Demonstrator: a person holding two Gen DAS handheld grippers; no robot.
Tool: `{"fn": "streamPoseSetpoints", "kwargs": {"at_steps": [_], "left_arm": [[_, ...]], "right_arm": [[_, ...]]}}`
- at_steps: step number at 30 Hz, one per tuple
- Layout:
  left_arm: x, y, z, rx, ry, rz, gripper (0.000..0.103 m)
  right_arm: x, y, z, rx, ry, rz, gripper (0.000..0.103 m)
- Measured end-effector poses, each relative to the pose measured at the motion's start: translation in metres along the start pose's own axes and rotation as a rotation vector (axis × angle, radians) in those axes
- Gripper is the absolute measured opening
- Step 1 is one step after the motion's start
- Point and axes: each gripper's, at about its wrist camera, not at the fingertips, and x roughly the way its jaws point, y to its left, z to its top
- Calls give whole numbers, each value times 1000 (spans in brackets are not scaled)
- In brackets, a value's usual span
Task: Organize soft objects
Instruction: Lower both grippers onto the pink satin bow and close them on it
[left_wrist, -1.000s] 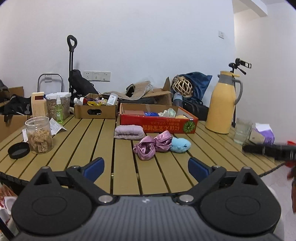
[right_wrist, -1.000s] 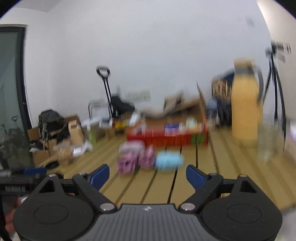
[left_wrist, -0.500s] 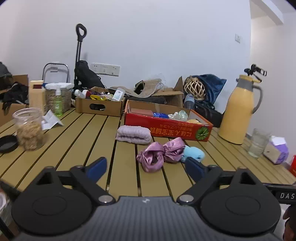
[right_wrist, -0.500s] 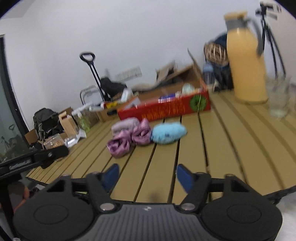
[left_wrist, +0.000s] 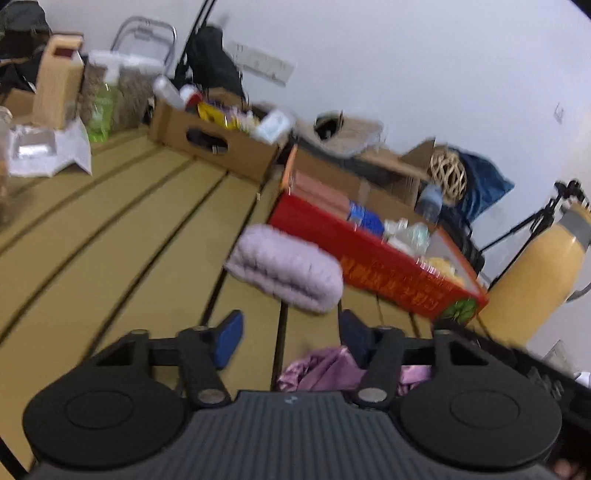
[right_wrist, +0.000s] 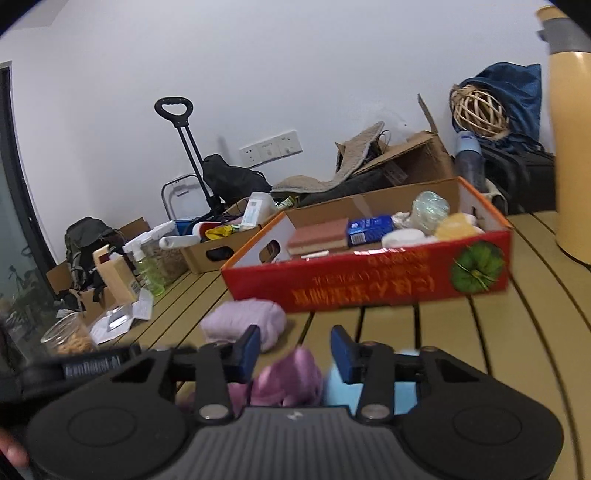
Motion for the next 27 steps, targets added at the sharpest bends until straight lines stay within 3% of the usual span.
{"fn": "streamPoseSetpoints", "kwargs": {"at_steps": [1, 2, 3, 8, 11, 14, 15, 19, 21, 23, 27], "left_arm": [[2, -1, -5, 21, 13, -8, 42], [2, -2, -10, 49, 31, -11, 38], [0, -5, -13, 68, 36, -20, 33], [-41, -10, -51, 166, 51, -93, 32], [-59, -13, -72, 198, 62, -96, 32], [-73, -14, -75, 178, 22, -91, 34], [-76, -15, -73, 177, 8, -104, 40], [-75, -22, -65, 186, -19, -135, 48], [-64, -24, -66, 196, -14, -123, 48], [-50, -24, -66, 188, 18, -78, 47], [-50, -14, -62, 146, -5, -83, 48]], "right_arm": [[7, 0, 0, -11, 9, 3, 29], [14, -1, -2, -10, 33, 3, 15], [16, -1, -6, -5, 57, 7, 11], [-42, 10, -46, -73, 43, 28, 10], [-75, 10, -76, -86, 65, 14, 10], [-91, 0, -88, 2, 82, -18, 14], [-95, -2, -87, 12, 77, -20, 14], [-103, -3, -76, 24, 10, 0, 20], [-95, -5, -69, 30, -11, -7, 29], [-77, -8, -61, 44, 20, 7, 32], [-52, -10, -51, 85, 50, 74, 38]]}}
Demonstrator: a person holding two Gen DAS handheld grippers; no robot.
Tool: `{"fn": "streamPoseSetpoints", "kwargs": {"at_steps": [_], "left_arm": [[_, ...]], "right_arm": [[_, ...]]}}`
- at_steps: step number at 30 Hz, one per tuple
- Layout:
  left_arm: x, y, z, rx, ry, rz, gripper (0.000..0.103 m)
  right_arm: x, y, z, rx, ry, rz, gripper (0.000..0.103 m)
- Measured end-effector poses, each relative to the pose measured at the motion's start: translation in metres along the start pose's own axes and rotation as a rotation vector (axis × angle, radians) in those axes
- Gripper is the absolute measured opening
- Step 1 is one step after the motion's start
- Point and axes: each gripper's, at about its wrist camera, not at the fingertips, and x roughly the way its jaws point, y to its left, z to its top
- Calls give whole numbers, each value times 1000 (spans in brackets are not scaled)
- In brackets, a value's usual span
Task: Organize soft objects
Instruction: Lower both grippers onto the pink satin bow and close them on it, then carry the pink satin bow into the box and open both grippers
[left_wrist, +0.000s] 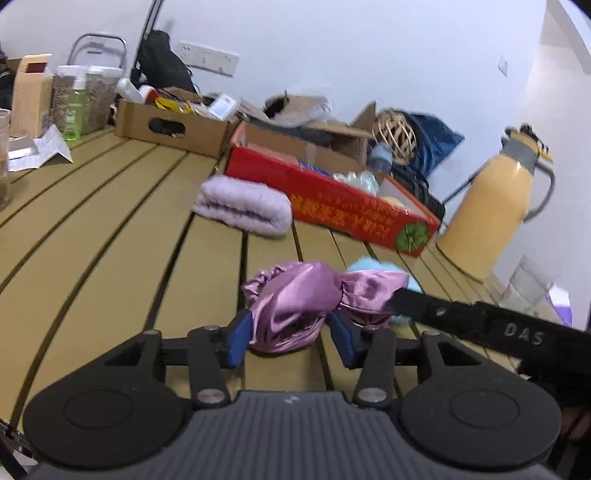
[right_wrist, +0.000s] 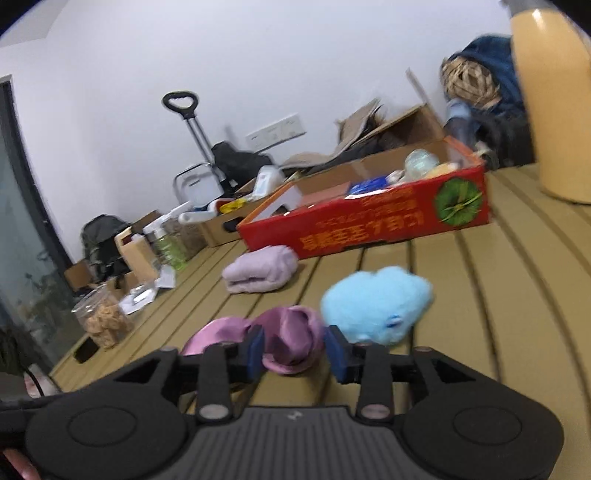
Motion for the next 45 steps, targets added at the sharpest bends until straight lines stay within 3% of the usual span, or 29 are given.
{"fn": "streamPoseSetpoints", "kwargs": {"at_steps": [5, 8, 9, 10, 11, 15, 20, 24, 27, 31, 33, 37, 39, 41, 43, 45], "left_arm": [[19, 10, 10, -21, 27, 19, 48], [28, 15, 17, -52, 53, -34, 22], [31, 14, 18, -45, 60, -30, 12], [33, 13, 19, -31, 63, -15, 10], [33, 12, 20, -23, 65, -11, 8], [18, 4, 36, 18, 15, -79, 5], [25, -16, 107, 116, -75, -151, 5], [84, -25, 179, 89, -15, -248, 5], [150, -25, 215, 24, 85, -262, 5], [231, -17, 227, -42, 227, -199, 5], [263, -12, 225, -35, 282, -115, 5], [293, 1, 215, 21, 373, 3, 8], [290, 15, 215, -27, 380, -35, 8], [282, 23, 220, -54, 357, -8, 13], [273, 24, 227, -58, 309, 55, 51], [265, 24, 231, -56, 295, 54, 53]], "right_arm": [[30, -4, 2, 53, 31, -1, 39], [38, -4, 7, 51, 25, 2, 38], [40, -3, 8, 41, 22, -1, 30], [43, -2, 10, 27, 23, -2, 25], [46, 0, 12, 16, 28, -10, 19], [35, 6, 21, 24, -33, 23, 16], [24, 8, 72, 29, -129, 60, 16], [58, -11, 147, 5, -158, 5, 16], [96, -25, 193, -57, -135, -81, 16], [162, -53, 227, -107, -21, -183, 16], [196, -64, 230, -133, 26, -231, 16], [247, -77, 219, -150, 176, -266, 16], [260, -78, 212, -156, 255, -233, 19], [262, -82, 209, -132, 261, -177, 22], [261, -91, 211, -57, 279, -113, 29], [257, -92, 211, -53, 280, -135, 30]]}}
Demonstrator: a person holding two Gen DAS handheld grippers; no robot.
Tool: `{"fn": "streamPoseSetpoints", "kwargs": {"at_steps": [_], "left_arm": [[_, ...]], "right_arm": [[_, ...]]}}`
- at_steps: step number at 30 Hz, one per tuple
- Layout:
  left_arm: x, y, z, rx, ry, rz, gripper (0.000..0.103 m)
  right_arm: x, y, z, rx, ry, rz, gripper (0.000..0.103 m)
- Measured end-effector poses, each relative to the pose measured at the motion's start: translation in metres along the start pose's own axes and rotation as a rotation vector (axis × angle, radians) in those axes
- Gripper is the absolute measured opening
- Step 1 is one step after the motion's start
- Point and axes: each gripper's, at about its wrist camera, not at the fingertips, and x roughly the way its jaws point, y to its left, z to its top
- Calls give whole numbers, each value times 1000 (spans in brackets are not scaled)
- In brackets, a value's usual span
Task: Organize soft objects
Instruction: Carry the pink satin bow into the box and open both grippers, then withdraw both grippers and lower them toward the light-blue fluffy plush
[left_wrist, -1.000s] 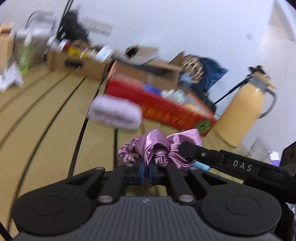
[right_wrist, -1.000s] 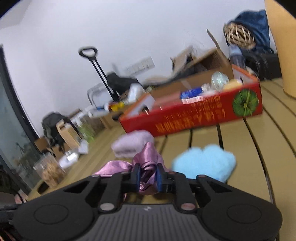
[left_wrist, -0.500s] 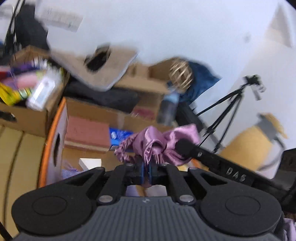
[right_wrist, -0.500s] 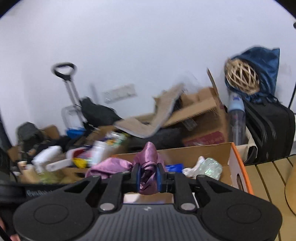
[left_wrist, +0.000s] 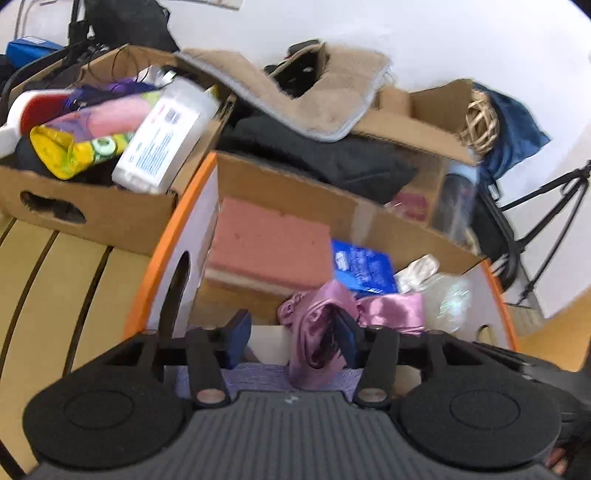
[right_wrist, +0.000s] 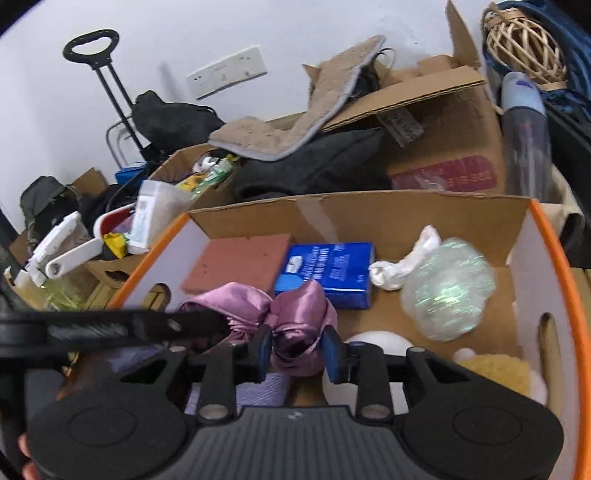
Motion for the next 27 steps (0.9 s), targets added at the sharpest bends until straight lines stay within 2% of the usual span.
{"fn": "streamPoseSetpoints", "kwargs": {"at_steps": [2, 4, 8, 12, 15, 18, 21, 22, 24, 27], "left_arm": [[-14, -5, 0, 31, -15, 34, 53], [-31, -14, 2, 54, -26, 27, 53], [-87, -34, -4, 120, -73, 3, 54], [-153, -61, -16, 227, -157, -36, 64], [-200, -78, -32, 299, -226, -29, 68], [-238, -88, -49, 323, -264, -31, 68], [-269, -89, -85, 359, -322, -20, 72], [-279, -88, -105, 379, -352, -5, 74], [-296, -84, -151, 431, -411, 13, 77], [-317, -74, -224, 487, -530, 65, 84]], "right_arm": [[-10, 3, 1, -23, -8, -37, 36], [-29, 8, 2, -35, -23, -47, 41], [-101, 25, 10, -65, -120, -62, 48], [-175, 48, 10, -118, -208, -89, 60], [-226, 58, 2, -148, -250, -110, 63], [-269, 65, -11, -153, -285, -123, 63], [-305, 72, -41, -157, -338, -109, 68], [-315, 73, -55, -164, -353, -101, 70], [-334, 80, -96, -186, -386, -87, 78], [-355, 92, -166, -245, -438, -94, 81]]}}
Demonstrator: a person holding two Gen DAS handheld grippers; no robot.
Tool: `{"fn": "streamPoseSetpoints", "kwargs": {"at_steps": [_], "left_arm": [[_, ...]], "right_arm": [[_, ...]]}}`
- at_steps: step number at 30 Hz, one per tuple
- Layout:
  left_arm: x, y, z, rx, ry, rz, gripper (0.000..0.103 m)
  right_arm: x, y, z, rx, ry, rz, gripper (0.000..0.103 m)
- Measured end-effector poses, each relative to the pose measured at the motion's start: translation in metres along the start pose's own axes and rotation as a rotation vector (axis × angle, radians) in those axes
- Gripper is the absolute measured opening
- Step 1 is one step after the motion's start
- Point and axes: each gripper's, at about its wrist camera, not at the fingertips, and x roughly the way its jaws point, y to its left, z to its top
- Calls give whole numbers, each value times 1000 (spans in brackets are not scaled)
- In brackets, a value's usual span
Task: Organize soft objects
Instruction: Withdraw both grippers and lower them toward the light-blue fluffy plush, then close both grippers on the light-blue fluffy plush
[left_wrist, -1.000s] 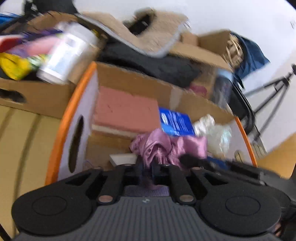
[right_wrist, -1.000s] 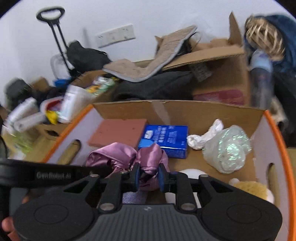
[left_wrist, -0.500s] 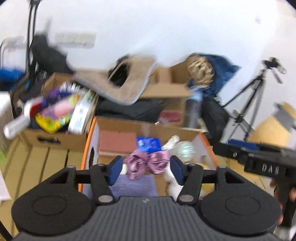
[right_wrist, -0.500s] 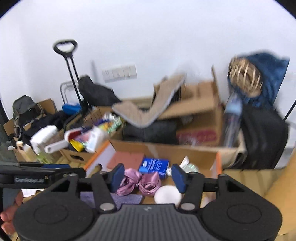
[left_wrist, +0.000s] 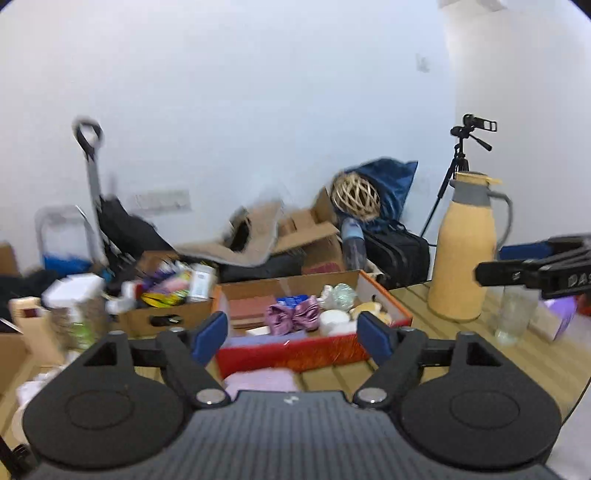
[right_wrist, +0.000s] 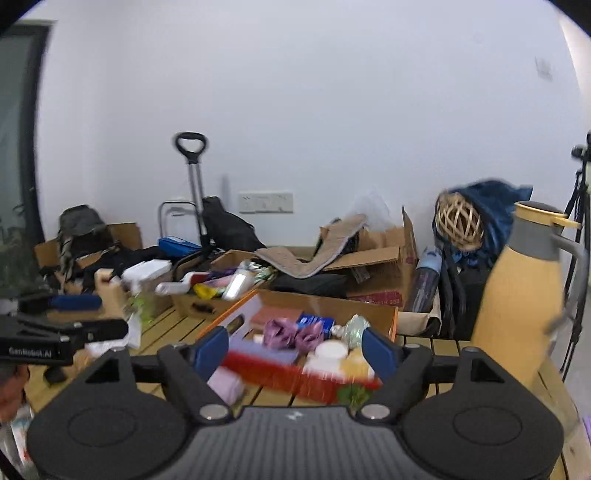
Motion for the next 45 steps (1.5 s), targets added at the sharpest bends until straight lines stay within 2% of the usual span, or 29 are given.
{"fn": "streamPoseSetpoints", "kwargs": {"at_steps": [2, 5, 8, 10, 13, 16, 21, 25, 26, 29, 31, 33, 38, 39, 41, 43, 45], "left_arm": [[-34, -13, -39, 10, -38, 34, 87], [-77, -23, -89, -18, -25, 11, 87], [-111, -17, -121, -62, -16, 4, 92], [-122, -10, -124, -81, -10, 9, 93], [-130, -11, -116, -71, -47, 38, 95], [-124, -13, -110, -83, -59, 12, 95], [-85, -21, -114, -93, 18, -74, 95], [-31, -31, -114, -77, 89, -143, 94], [-14, -33, -113, -77, 103, -163, 93], [42, -35, -109, -107, 175, -227, 75], [80, -32, -105, -141, 218, -263, 64], [120, -29, -101, -174, 257, -293, 62], [195, -21, -105, -320, 352, -388, 61], [204, -19, -111, -356, 378, -413, 55], [210, -14, -119, -409, 390, -447, 51], [206, -15, -118, -396, 378, -464, 47], [201, -23, -118, -347, 366, -440, 45]], "right_arm": [[-33, 16, -40, -7, -42, -7, 85], [-73, 37, -96, 28, -75, 8, 89], [-101, 52, -134, 30, -13, 8, 89], [-117, 58, -141, -17, 20, 31, 89], [-129, 62, -132, -41, -12, 26, 92], [-126, 62, -131, -22, -34, 33, 92], [-91, 55, -148, 35, 36, 55, 91], [-45, 36, -160, 113, 101, 56, 88], [-32, 30, -161, 139, 116, 53, 84], [12, 6, -156, 221, 143, 50, 74], [43, -13, -150, 280, 152, 55, 72], [75, -28, -143, 330, 172, 61, 63], [139, -46, -143, 360, 207, 47, 52], [146, -47, -148, 371, 213, 44, 49], [151, -48, -158, 397, 215, 47, 49], [148, -50, -160, 423, 200, 58, 47], [149, -46, -160, 396, 197, 61, 47]]}}
